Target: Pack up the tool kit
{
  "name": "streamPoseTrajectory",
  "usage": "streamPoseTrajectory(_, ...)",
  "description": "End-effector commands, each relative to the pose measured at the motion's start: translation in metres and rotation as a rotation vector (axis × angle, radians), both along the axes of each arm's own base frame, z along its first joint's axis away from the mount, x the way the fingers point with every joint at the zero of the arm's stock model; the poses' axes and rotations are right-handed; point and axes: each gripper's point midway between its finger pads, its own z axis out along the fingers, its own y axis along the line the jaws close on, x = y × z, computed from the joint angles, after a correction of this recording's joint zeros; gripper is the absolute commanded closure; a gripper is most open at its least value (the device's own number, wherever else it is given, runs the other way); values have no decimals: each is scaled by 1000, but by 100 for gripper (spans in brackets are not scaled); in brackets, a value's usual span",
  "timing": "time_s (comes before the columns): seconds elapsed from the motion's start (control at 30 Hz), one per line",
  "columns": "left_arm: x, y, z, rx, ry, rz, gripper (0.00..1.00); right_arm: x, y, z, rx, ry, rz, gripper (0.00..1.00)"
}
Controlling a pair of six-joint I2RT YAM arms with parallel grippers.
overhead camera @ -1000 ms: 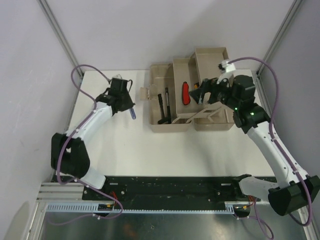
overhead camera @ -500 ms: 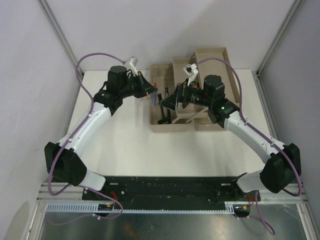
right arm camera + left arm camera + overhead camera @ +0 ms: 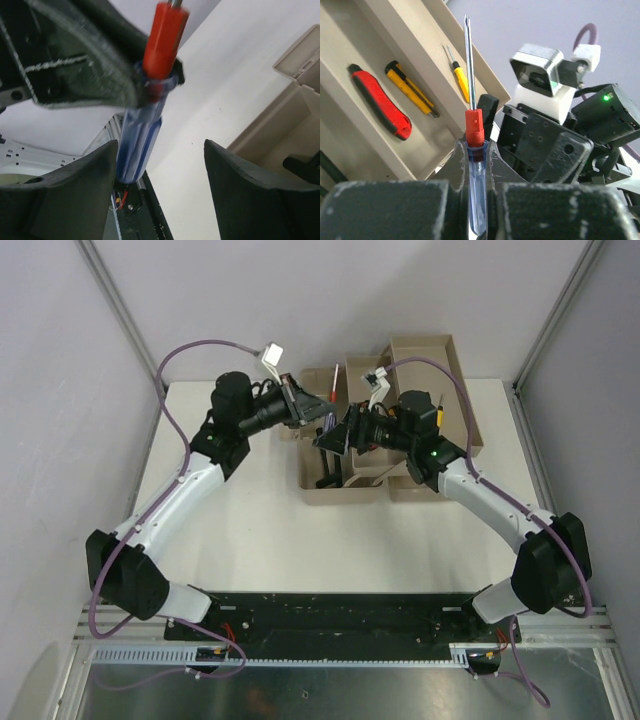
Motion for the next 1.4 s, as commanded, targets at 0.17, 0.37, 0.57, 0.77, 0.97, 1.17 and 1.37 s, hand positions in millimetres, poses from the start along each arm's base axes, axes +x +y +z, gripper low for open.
streamPoseTrajectory(0.17, -19, -10, 27, -75, -69, -57, 100, 14, 0, 39, 99, -59, -50, 57)
streamPoseTrajectory(0.37, -10, 0, 26, -39, -104, 19, 46, 22, -13, 35, 90, -13, -92, 98)
streamPoseTrajectory(0.57, 13, 49, 13, 30, -113, 220, 7, 53, -71, 29, -9, -39, -298, 100)
streamPoseTrajectory(0.77, 24, 84, -30, 104, -50, 346, 1, 95, -158, 0, -185, -37, -570, 100)
streamPoseTrajectory(0.97, 26, 88, -65, 161, 26, 361, 1, 123, -199, -42, -382, -11, -687, 100)
streamPoseTrajectory(1.17, 31, 94, -95, 222, 91, 389, 1, 138, -224, -68, -520, 36, -794, 96)
streamPoseTrajectory(1.37, 35, 96, -122, 268, 155, 403, 1, 144, -240, -82, -592, 95, -879, 81)
